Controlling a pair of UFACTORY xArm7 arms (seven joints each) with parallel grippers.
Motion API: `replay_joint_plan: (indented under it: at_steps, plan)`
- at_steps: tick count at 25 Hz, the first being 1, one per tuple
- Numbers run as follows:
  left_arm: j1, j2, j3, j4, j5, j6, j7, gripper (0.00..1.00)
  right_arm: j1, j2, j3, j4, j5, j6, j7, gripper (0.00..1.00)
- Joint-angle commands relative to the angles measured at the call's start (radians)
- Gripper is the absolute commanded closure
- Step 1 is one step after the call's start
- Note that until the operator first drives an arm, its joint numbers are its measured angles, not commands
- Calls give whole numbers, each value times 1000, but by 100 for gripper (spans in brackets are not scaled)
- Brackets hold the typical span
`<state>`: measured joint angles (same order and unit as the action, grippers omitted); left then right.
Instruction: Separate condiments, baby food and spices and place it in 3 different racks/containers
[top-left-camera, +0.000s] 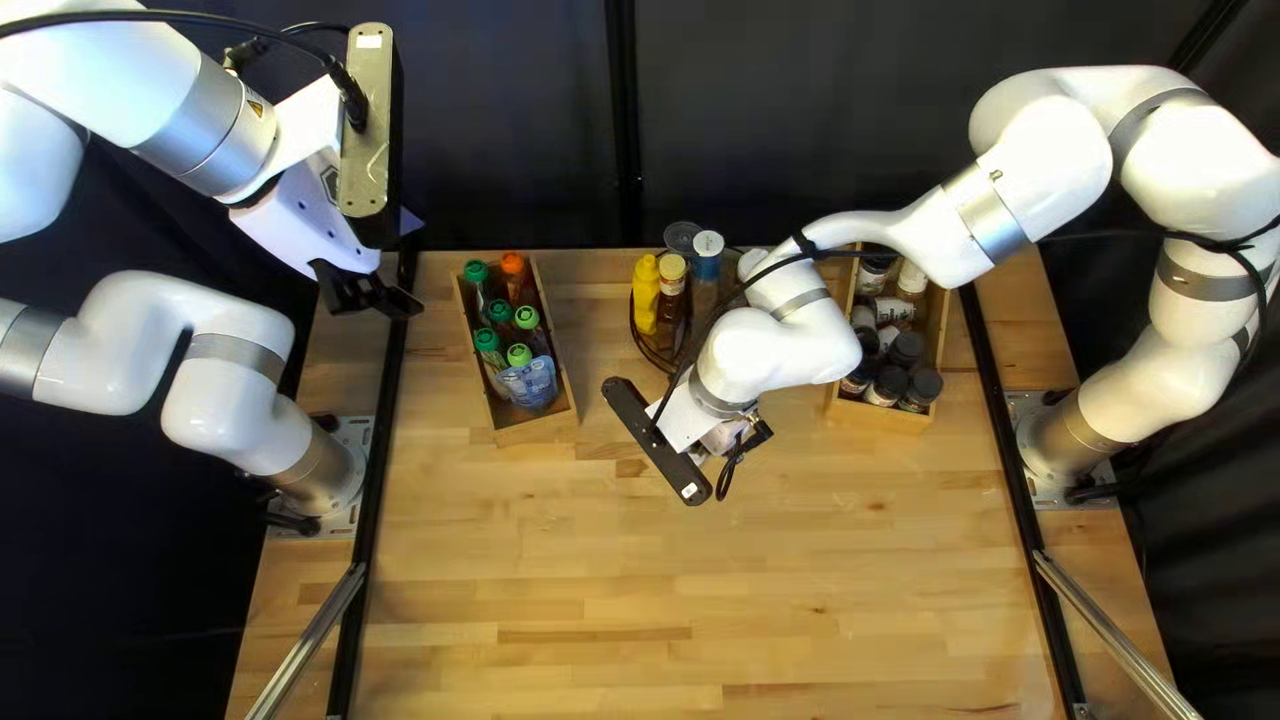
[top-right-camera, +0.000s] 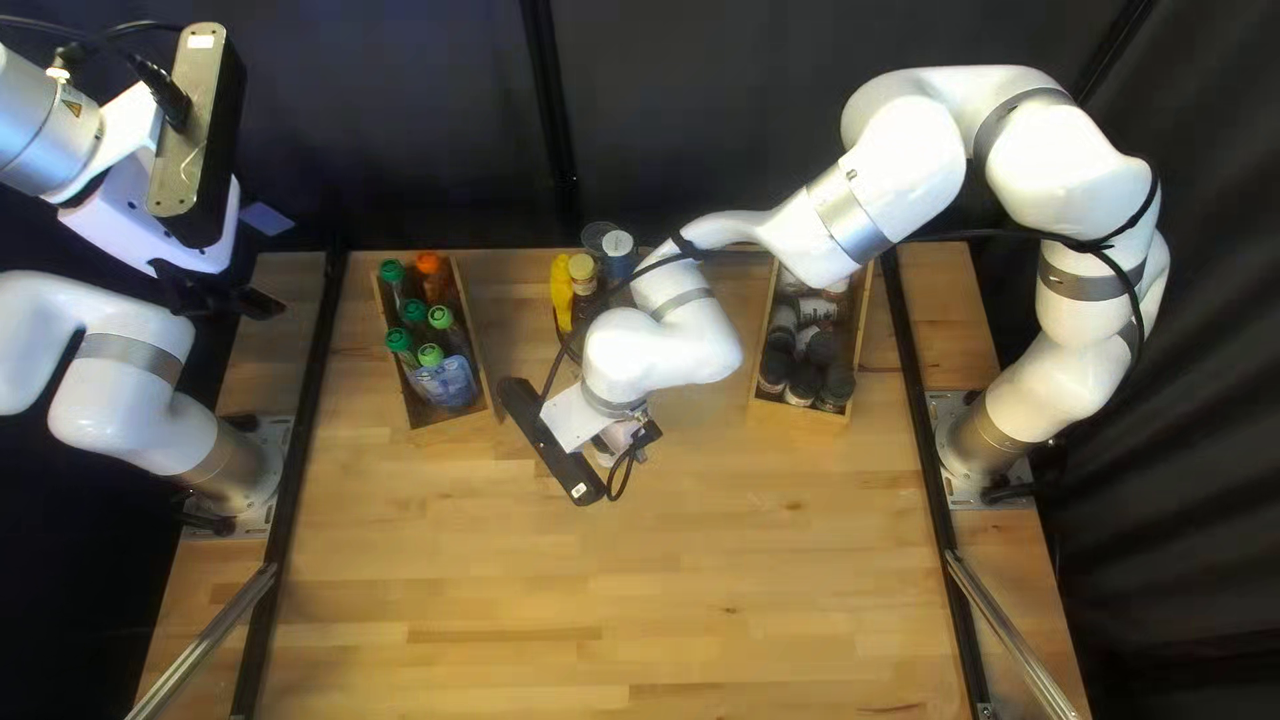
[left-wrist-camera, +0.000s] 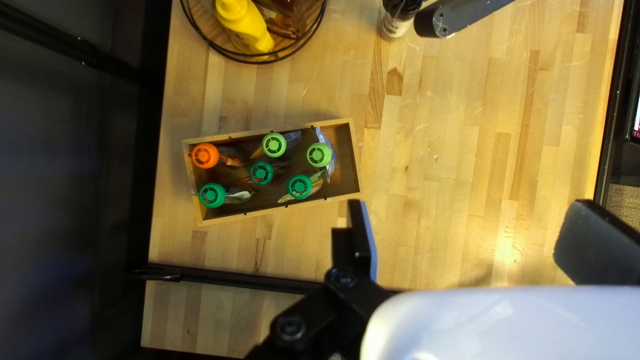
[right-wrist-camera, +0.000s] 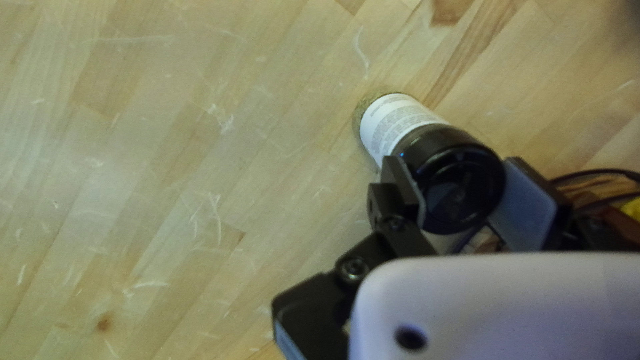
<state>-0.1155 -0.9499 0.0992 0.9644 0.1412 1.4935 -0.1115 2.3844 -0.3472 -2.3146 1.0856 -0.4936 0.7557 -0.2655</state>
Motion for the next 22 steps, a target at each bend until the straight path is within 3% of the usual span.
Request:
replay_joint_plan:
  at_steps: [1, 4, 9, 12, 16, 22]
  plan:
    - [0, 0, 0, 0, 0, 0, 0, 0, -86, 156, 67, -60, 174, 25, -115, 100]
    - [0, 0, 0, 0, 0, 0, 0, 0, -127, 328, 48, -80, 433, 128, -326, 100]
    - [0, 0, 0, 0, 0, 0, 0, 0, -118, 499, -78, -60, 648, 366, -534, 100]
    - [0, 0, 0, 0, 0, 0, 0, 0, -121, 604, -160, -70, 711, 486, -613, 100]
    - [0, 0, 0, 0, 0, 0, 0, 0, -132, 730, -241, -120, 731, 555, -644, 100]
    - [0, 0, 0, 0, 0, 0, 0, 0, -169, 921, -342, -297, 736, 485, -633, 100]
